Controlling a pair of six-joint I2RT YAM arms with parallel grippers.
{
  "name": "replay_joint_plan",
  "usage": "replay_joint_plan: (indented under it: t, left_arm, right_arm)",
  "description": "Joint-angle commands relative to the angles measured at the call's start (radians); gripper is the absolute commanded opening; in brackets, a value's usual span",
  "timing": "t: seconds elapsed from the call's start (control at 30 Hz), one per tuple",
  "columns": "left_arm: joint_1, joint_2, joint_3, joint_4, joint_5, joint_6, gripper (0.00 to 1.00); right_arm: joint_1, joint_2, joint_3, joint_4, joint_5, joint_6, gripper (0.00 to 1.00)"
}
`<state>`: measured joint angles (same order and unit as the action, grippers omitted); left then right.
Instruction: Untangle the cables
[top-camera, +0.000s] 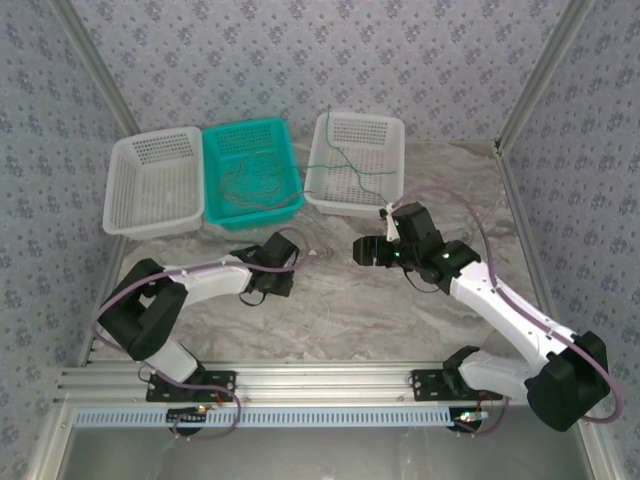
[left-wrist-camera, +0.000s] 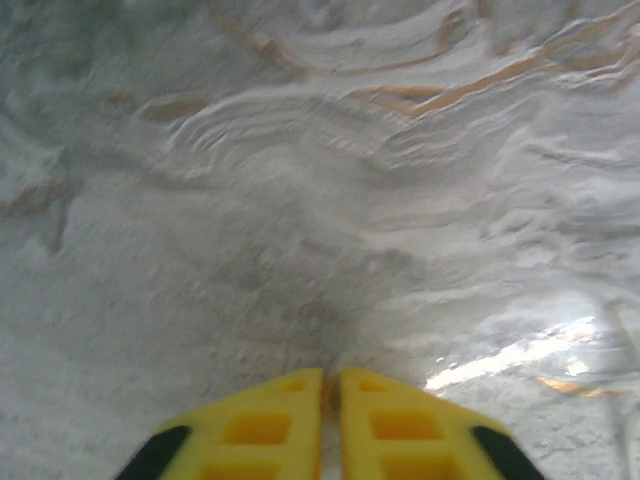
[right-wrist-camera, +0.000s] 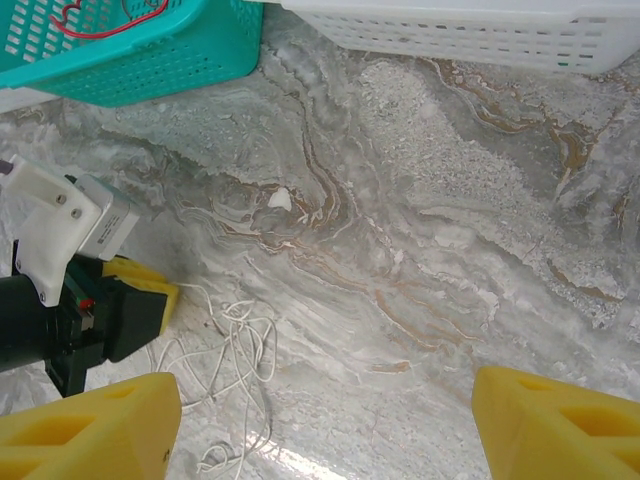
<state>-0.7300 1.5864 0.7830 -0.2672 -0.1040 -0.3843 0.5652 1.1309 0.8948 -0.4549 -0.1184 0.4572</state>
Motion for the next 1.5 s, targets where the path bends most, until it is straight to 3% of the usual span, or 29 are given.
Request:
replay_joint_plan:
  t: [0.0, 0.23, 0.47, 0.57, 0.7, 0.9, 0.97, 1.13, 1.17, 1.23, 1.37, 1.47]
  left_arm:
    - [-0.015, 0.059, 0.008, 0.07, 0.011, 0.021, 0.0]
    - [-0.02, -0.069, -0.019, 0.082, -0.014, 0.004, 0.0]
    - [-0.02, -0.284, -0.03, 0.09, 0.026, -0.005, 0.0]
    - [-0.02, -0.327, -0.006, 0.046, 0.03, -0.012, 0.0]
    - [-0.02, -0.385, -0.003, 0.046, 0.06, -0.037, 0.0]
    - [-0.02, -0.468, 0.005, 0.046, 0.104, -0.077, 0.0]
    - [-0.02, -0.494, 0.018, 0.024, 0.108, -0.077, 0.0]
    - [-0.02, -0.551, 0.034, 0.01, 0.132, -0.086, 0.0]
    - [-0.02, -0.563, 0.033, 0.015, 0.136, -0.091, 0.0]
    - [-0.02, -0.584, 0.032, 0.018, 0.134, -0.094, 0.0]
    - [-0.017, -0.63, 0.034, -0.004, 0.093, -0.094, 0.0]
    - [-0.015, -0.674, 0.037, -0.042, 0.043, -0.096, 0.0]
  right_arm:
    - [0.001, 0.012, 0.032, -0.008, -0.009, 0.015, 0.79]
    - [0.02, 0.029, 0.013, 0.02, -0.052, 0.021, 0.79]
    - [0.118, 0.106, -0.071, 0.249, -0.163, 0.114, 0.82]
    - [0.164, 0.167, -0.091, 0.328, -0.161, 0.13, 0.91]
    - [0.199, 0.226, -0.164, 0.561, -0.186, 0.164, 1.0]
    - [0.248, 0.328, -0.201, 0.763, -0.039, 0.191, 1.0]
    - [0.246, 0.36, -0.2, 0.805, 0.006, 0.193, 0.95]
    - [0.248, 0.443, -0.158, 0.888, -0.002, 0.181, 0.91]
    - [0.248, 0.464, -0.143, 0.897, -0.026, 0.181, 0.88]
    - [0.248, 0.502, -0.121, 0.905, -0.055, 0.185, 0.74]
    - [0.248, 0.518, -0.119, 0.914, -0.066, 0.2, 0.42]
    - [0.238, 0.479, -0.135, 0.858, -0.009, 0.189, 0.11]
